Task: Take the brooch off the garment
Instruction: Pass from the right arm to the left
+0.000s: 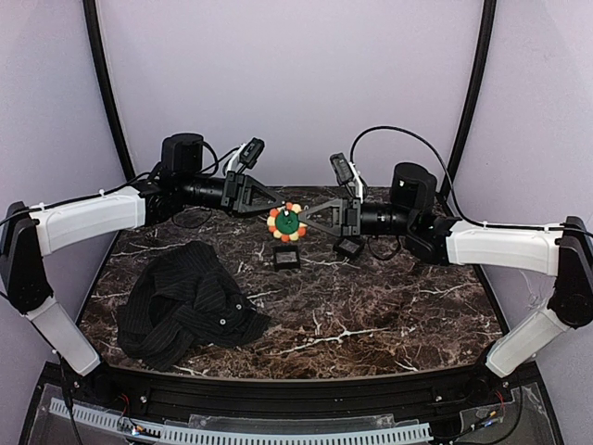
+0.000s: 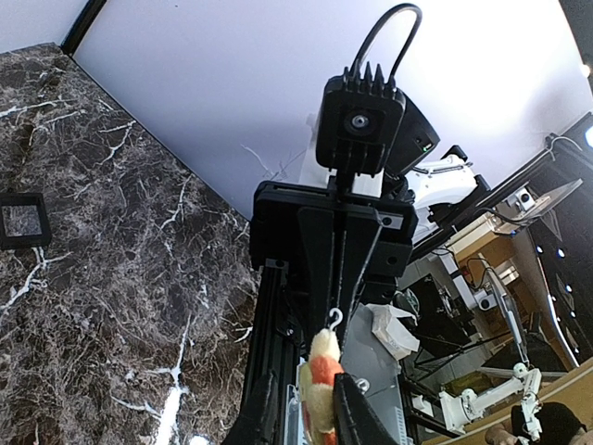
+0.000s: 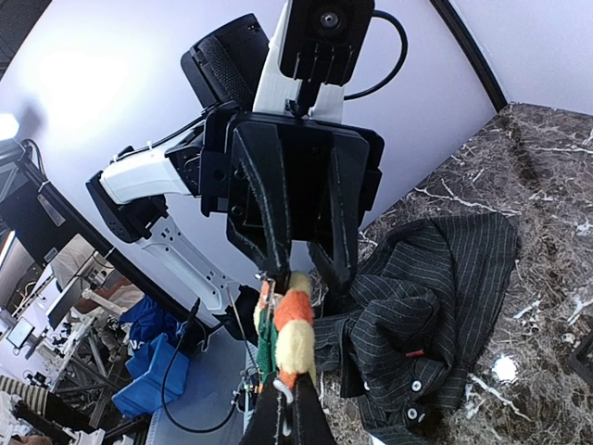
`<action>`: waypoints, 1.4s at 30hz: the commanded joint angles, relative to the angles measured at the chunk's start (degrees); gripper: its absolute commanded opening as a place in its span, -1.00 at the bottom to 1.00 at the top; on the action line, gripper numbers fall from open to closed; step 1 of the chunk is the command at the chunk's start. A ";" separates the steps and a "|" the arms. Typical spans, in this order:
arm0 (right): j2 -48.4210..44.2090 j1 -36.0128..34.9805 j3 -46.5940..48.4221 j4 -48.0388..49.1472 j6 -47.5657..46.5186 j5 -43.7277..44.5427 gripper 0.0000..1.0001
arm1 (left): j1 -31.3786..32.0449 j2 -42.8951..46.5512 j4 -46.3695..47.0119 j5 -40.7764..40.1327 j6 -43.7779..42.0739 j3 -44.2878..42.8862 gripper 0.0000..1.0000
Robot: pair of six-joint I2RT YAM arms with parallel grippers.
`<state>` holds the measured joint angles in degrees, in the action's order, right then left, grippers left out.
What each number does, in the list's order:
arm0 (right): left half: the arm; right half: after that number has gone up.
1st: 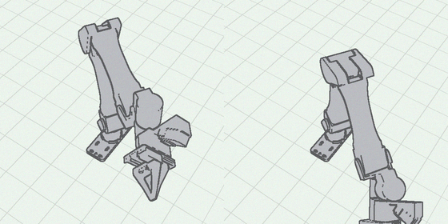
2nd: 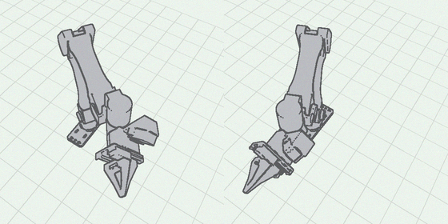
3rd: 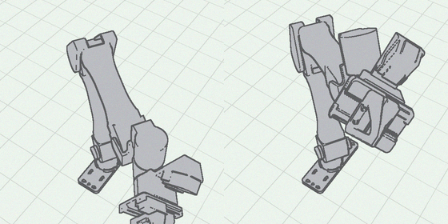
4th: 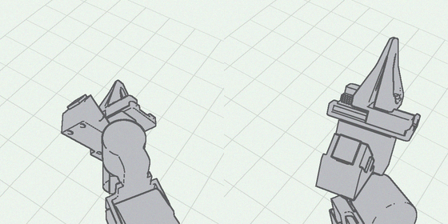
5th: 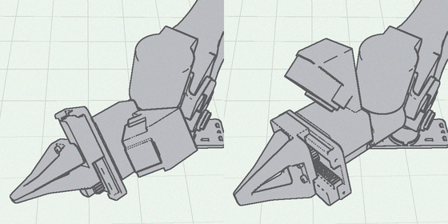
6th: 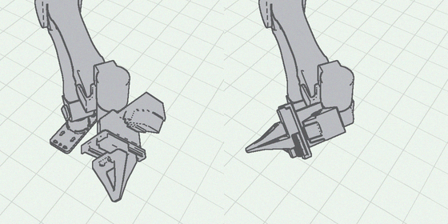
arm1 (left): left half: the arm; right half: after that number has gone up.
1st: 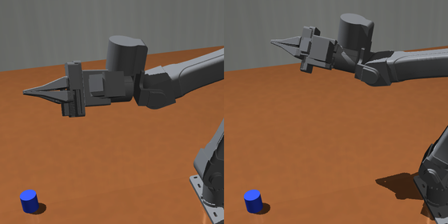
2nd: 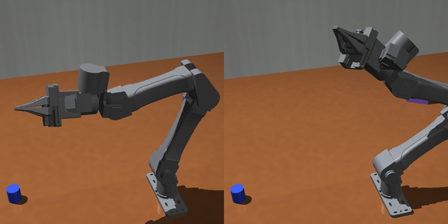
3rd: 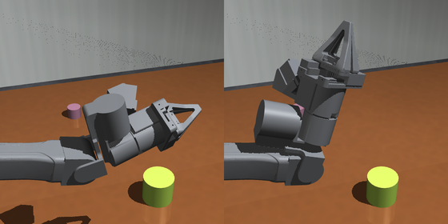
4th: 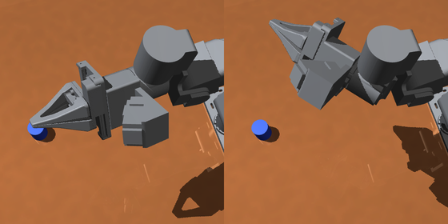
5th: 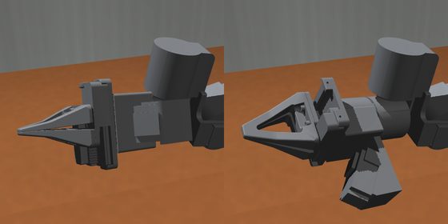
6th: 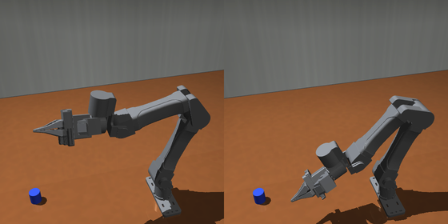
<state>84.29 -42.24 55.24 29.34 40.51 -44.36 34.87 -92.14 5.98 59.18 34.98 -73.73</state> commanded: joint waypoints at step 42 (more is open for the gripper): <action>-2.11 -0.83 1.82 -5.33 -4.08 7.63 -1.00 | -2.68 1.24 0.82 -2.76 1.65 1.85 -0.39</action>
<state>83.22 -42.52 56.55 22.81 37.34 -36.42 32.25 -92.14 4.32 55.88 35.83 -72.95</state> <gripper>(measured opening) 0.007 0.286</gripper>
